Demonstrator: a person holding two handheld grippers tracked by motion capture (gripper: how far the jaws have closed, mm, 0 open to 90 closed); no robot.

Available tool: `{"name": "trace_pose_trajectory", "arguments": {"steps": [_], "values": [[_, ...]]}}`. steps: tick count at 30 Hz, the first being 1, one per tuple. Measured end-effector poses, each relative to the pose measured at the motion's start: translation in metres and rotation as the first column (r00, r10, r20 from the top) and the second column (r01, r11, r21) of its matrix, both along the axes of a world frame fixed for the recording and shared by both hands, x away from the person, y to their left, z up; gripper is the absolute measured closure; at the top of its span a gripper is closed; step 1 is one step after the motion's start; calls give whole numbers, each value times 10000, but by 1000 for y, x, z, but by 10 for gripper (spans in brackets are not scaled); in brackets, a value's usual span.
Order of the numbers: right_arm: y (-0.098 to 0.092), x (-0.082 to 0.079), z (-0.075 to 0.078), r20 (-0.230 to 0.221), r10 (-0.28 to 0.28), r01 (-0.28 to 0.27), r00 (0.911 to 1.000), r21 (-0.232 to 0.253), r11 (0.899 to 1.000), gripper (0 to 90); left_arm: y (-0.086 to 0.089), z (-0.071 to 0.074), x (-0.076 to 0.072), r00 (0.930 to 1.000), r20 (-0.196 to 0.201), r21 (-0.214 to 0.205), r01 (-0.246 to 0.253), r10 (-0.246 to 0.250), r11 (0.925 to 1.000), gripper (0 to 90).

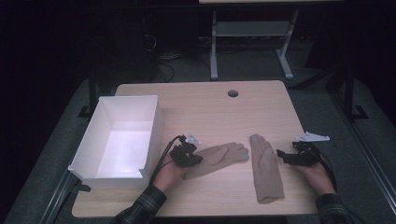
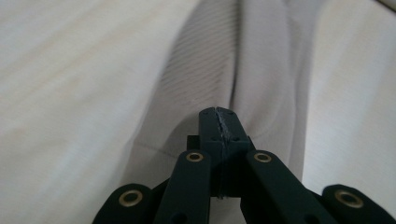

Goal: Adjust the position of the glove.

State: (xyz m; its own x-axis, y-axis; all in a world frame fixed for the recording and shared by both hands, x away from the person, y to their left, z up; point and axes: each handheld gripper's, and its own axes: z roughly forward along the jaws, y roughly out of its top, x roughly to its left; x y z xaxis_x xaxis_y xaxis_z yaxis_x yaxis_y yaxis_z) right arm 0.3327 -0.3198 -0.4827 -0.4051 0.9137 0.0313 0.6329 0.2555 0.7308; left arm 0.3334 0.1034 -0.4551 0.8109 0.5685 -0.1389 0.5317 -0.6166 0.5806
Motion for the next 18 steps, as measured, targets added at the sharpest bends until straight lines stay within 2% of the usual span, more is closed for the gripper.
{"name": "trace_pose_trajectory", "arguments": {"steps": [3,4,10,13,18], "values": [[0,0,0,-1,-5,5,10000,1,10000,218,0,-2,-8,9996,-167,-304,238,-243,9993,895],[0,0,0,3,-6,6,10000,-2,10000,218,0,-1,-11,9986,-263,-299,449,-457,9985,895],[0,0,0,-12,-21,21,10000,11,10000,218,-15,-4,-18,9935,-417,-708,1026,-1057,9922,895],[0,0,0,-9,-15,15,10000,11,10000,218,-23,-6,-20,9923,-466,-989,1097,-1147,9890,895],[0,0,0,-4,5,-5,10000,6,10000,218,-31,-8,-23,9886,-516,-1214,1342,-1413,9835,894]]}}
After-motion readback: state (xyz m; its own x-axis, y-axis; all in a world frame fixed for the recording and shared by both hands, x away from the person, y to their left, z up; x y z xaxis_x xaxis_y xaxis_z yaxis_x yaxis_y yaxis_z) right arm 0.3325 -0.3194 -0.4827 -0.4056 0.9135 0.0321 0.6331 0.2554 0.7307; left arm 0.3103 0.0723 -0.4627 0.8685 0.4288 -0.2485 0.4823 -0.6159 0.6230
